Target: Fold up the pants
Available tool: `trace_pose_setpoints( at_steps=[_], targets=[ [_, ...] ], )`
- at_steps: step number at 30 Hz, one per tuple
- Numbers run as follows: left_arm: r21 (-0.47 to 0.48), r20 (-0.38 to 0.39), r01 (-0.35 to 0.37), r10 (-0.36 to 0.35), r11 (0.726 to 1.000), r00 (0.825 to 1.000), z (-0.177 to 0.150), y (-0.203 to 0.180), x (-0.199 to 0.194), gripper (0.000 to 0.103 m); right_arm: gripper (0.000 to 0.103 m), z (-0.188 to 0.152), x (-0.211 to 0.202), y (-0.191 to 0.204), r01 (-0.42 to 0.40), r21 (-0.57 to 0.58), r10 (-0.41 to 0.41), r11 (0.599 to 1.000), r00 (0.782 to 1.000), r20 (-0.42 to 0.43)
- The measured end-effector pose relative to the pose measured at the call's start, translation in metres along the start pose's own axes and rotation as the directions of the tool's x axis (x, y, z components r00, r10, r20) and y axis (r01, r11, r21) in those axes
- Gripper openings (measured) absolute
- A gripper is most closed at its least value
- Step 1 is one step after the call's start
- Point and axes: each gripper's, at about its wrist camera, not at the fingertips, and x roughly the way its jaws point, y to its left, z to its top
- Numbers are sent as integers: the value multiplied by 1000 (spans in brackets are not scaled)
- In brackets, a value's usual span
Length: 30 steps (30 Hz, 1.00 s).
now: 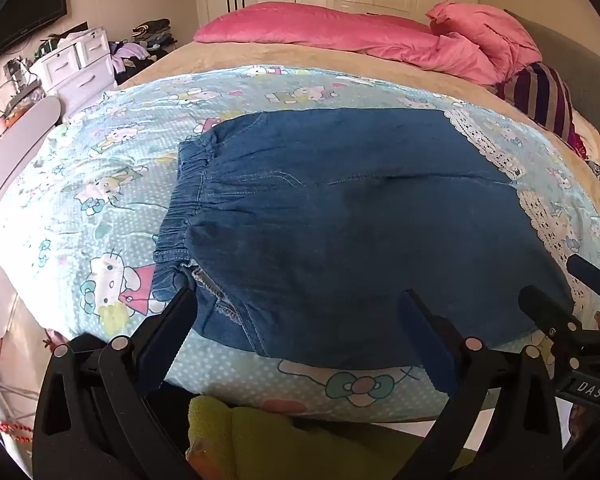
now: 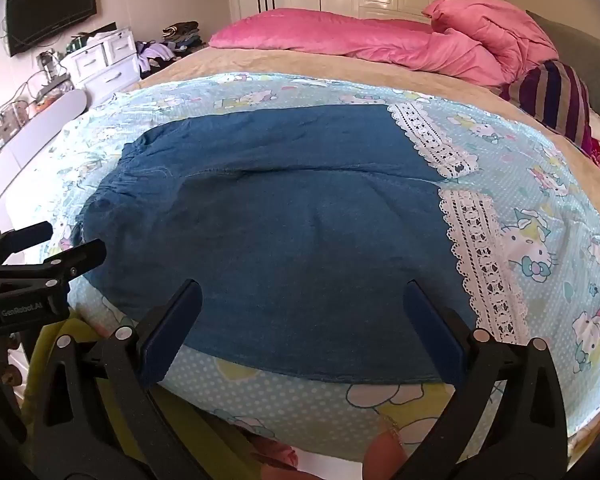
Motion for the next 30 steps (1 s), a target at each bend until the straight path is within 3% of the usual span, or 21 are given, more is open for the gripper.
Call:
trace_pose_setpoints(
  at_steps=[30],
  targets=[
    [-12, 13, 5, -5, 1000, 1000, 0, 3, -7, 99, 95, -2, -1, 2, 3, -10, -3, 1000, 1000, -6]
  ],
)
